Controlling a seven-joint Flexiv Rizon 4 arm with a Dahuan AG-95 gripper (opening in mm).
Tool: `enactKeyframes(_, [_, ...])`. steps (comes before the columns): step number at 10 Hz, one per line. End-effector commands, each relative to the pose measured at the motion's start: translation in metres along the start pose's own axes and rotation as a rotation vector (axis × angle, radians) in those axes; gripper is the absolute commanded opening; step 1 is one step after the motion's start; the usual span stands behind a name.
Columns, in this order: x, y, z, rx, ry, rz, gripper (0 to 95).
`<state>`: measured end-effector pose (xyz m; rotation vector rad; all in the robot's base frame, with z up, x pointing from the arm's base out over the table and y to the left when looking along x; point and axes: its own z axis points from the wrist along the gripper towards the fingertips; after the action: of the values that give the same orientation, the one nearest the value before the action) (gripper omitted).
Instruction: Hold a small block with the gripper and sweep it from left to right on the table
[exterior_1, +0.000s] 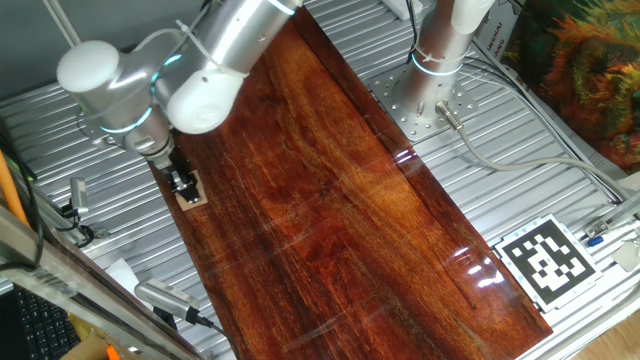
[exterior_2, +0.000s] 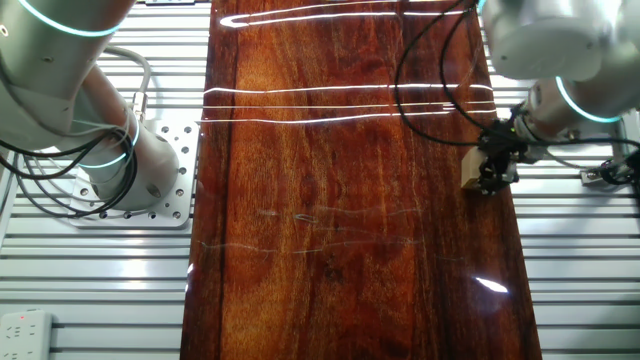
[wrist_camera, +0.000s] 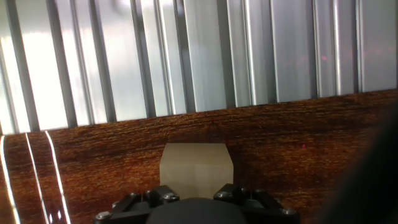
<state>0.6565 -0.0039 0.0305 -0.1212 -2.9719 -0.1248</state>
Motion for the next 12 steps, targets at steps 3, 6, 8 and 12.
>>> enactKeyframes(3, [0.0033, 0.0001, -0.0029, 0.037, -0.07, -0.039, 19.0])
enactKeyframes(6, [0.0039, -0.0001, -0.002, 0.055, -0.054, -0.033, 19.0])
enactKeyframes(8, [0.0041, 0.0001, -0.0039, 0.067, -0.005, -0.019, 19.0])
enactKeyframes(12, [0.0039, -0.0004, 0.0007, 0.064, -0.028, -0.024, 19.0])
